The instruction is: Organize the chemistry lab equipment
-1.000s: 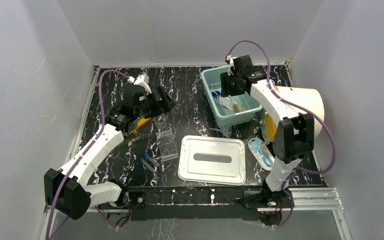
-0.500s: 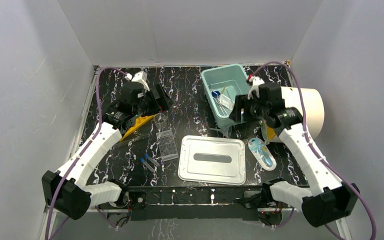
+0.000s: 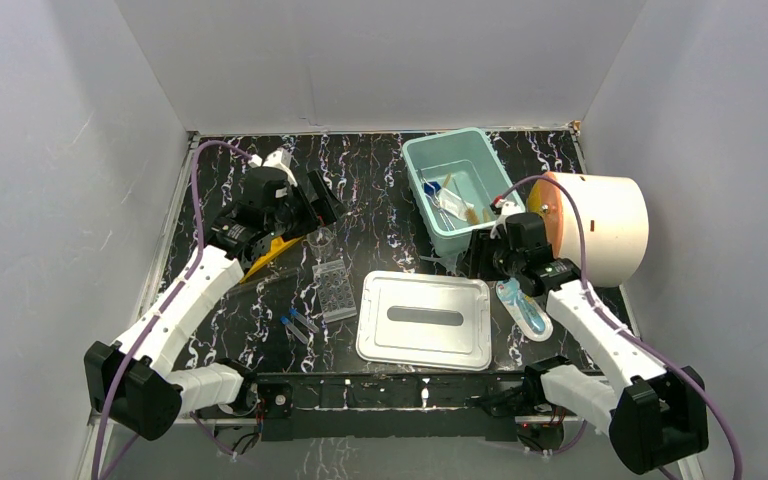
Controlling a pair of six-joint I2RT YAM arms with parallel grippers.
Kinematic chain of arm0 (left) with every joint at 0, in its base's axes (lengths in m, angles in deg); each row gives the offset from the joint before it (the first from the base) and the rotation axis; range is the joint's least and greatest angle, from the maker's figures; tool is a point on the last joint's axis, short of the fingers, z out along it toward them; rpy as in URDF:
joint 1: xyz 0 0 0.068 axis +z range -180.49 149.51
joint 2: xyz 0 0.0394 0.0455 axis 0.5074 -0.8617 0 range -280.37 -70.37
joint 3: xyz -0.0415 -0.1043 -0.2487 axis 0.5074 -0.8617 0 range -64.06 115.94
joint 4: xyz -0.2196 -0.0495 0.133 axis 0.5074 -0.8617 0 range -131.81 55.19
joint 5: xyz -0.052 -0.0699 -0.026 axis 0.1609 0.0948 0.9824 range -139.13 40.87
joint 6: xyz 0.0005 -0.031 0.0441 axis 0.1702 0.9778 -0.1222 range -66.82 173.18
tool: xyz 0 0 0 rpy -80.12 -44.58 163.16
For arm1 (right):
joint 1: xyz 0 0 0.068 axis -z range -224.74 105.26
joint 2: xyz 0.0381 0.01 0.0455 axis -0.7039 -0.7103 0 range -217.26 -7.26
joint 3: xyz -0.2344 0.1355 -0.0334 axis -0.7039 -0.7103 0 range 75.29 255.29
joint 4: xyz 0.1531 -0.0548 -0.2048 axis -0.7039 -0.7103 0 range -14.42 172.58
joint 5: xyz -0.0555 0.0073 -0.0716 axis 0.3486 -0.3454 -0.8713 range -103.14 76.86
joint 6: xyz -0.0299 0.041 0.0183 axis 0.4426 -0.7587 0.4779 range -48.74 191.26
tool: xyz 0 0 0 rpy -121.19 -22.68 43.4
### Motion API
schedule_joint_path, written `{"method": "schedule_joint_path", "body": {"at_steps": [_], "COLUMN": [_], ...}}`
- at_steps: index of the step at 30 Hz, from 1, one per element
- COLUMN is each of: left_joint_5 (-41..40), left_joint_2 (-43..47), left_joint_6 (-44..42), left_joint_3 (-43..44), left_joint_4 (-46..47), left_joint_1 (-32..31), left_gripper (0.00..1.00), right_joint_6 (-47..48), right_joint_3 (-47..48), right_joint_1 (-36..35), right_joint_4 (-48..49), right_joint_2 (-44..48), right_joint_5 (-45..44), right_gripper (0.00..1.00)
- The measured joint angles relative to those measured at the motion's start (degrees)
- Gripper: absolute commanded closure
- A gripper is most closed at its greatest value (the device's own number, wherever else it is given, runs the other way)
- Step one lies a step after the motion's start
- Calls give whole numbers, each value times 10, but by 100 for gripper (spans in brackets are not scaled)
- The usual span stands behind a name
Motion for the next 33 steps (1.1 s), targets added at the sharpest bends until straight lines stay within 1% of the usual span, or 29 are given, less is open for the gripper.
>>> {"method": "schedule_joint_path", "body": {"at_steps": [4, 8, 13, 19, 21, 24, 28, 33], "left_joint_5": [6, 10, 12, 12, 11, 9, 5, 1], "left_joint_2": [1, 1, 1, 1, 1, 1, 1, 1], "left_joint_6": [9, 13, 14, 11, 9, 6, 2, 0], "left_joint_3": [-3, -3, -3, -3, -3, -3, -3, -3], "left_joint_4": [-3, -3, -2, -2, -2, -3, -4, -8], "left_joint_1": [0, 0, 0, 0, 0, 0, 0, 0], "left_gripper": [2, 2, 2, 2, 2, 2, 2, 2], "right_joint_6": [-20, -31, -59, -93, -99, -101, -101, -92], "right_joint_3": [-30, -31, -37, -50, -56, -62, -62, -63], "right_joint_1": [-13, -49, -87, -98, -99, -100, -100, -101], "right_joint_4": [64, 118, 156, 189, 202, 221, 242, 267], "right_joint_2": [-12, -56, -103, -123, -134, -151, -174, -180], "right_joint_5": [-24, -69, -129, -182, -190, -192, -192, -186], "right_gripper": [46, 46, 49, 51, 54, 63, 68, 85]}}
